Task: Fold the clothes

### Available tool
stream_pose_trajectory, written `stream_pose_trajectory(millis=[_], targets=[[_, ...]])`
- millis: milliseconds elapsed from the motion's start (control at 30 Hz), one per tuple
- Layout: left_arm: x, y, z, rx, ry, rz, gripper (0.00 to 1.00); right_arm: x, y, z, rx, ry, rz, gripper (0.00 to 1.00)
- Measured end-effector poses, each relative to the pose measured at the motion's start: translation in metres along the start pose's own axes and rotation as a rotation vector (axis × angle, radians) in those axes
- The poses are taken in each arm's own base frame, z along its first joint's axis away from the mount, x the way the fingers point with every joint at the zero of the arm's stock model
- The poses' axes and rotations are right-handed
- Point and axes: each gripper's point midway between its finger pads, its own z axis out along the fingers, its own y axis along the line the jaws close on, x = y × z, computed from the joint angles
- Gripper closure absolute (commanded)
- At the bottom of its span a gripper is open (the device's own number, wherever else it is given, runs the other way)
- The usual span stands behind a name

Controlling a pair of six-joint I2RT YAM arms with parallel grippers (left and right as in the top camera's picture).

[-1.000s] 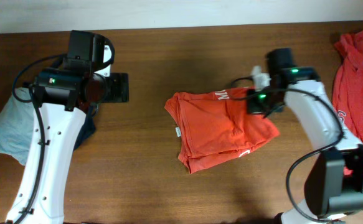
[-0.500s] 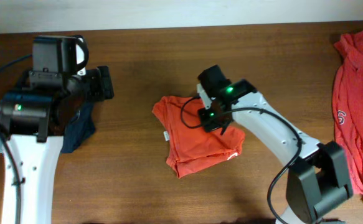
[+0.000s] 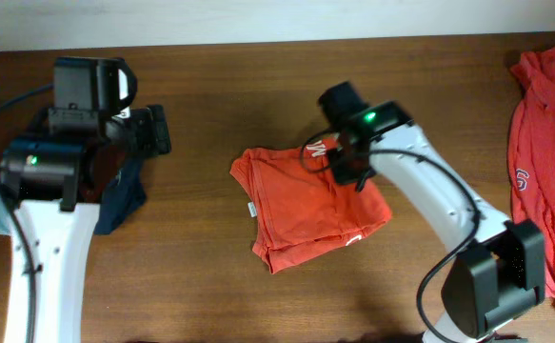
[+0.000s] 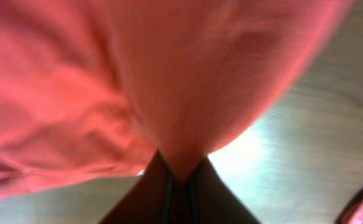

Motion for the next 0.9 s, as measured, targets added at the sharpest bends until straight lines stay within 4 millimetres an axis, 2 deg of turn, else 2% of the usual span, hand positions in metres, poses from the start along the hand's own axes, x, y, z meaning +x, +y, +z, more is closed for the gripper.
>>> stream_pose_trajectory(millis=[133,233,333,500,667,833,900], targets=[[0.013,-0.002,0.028,-0.017,0.088,0.015,0.15,-0.009,-0.027,-0.025,0.080,-0.021,0.036,0.96],[0.019,-0.003,0.041,-0.025,0.127,0.021,0.15,-0.018,-0.032,-0.041,0.111,-0.061,0.035,0.96],[0.019,-0.003,0.043,-0.026,0.130,0.022,0.15,-0.020,-0.027,-0.045,0.121,-0.072,0.019,0.96],[0.018,-0.004,0.043,-0.025,0.127,0.021,0.14,-0.019,-0.001,-0.045,0.103,-0.080,-0.040,0.96],[0.018,-0.004,0.043,-0.025,0.127,0.021,0.14,-0.019,0.036,-0.029,0.080,-0.059,-0.103,0.95],[0.021,-0.003,0.043,-0.029,0.139,0.024,0.14,-0.014,0.069,0.009,0.076,0.013,-0.168,0.95],[0.022,-0.002,0.042,-0.031,0.143,0.025,0.14,-0.012,0.078,0.022,0.077,0.038,-0.178,0.88]])
